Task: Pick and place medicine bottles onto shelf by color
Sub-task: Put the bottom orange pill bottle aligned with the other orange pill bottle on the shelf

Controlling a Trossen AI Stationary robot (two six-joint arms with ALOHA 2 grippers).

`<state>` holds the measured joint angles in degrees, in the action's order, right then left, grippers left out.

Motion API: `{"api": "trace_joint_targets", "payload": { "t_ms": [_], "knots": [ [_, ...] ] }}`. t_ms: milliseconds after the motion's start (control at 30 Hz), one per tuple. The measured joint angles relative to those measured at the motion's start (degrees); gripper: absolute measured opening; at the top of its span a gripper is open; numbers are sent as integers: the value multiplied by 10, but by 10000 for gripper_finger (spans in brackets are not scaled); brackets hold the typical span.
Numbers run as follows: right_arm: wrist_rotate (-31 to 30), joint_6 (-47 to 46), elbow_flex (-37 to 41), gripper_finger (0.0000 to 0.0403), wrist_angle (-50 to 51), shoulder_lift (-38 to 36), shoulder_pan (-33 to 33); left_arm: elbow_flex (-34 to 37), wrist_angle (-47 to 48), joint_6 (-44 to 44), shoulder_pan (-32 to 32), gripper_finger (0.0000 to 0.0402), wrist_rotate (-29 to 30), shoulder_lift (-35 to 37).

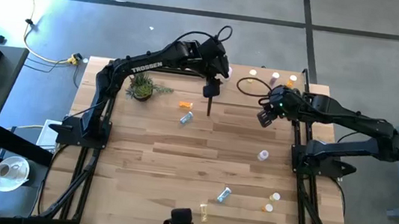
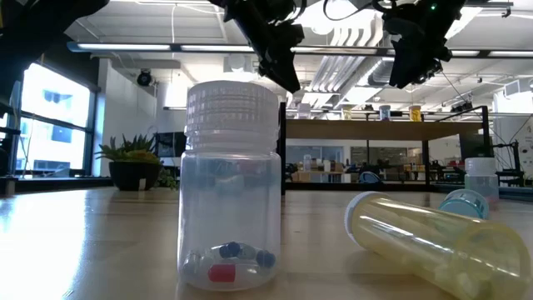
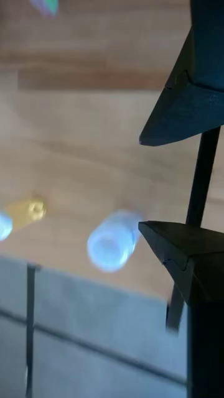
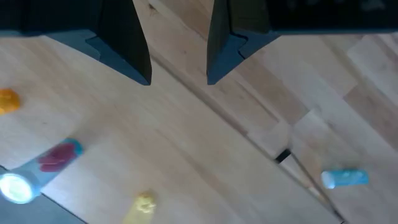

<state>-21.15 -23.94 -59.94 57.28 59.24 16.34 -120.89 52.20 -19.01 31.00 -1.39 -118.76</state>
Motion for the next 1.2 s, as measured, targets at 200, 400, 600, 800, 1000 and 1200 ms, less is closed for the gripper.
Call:
{"api": "trace_joint_targets", "payload": {
  "t_ms": [200, 400, 600, 800, 1000, 1200],
  "knots": [
    [0, 0, 0, 147, 26, 0, -40, 30, 3, 9, -15, 200, -45, 0],
    [0, -35, 1, 147, 71, 0, -81, 40, 6, 13, -36, 200, -48, 0],
    [5, -88, 41, 147, 83, -1, -133, 40, 10, 15, -45, 200, -96, 0],
    [9, -131, 55, 147, 85, -1, -197, 68, -2, 36, -51, 200, -111, 0],
    [11, -166, 55, 147, 85, -1, -255, 109, -24, 53, -65, 200, -110, 0],
    [11, -226, 55, 147, 92, -1, -316, 141, -23, 55, -92, 200, -110, 5]
  ]
}}
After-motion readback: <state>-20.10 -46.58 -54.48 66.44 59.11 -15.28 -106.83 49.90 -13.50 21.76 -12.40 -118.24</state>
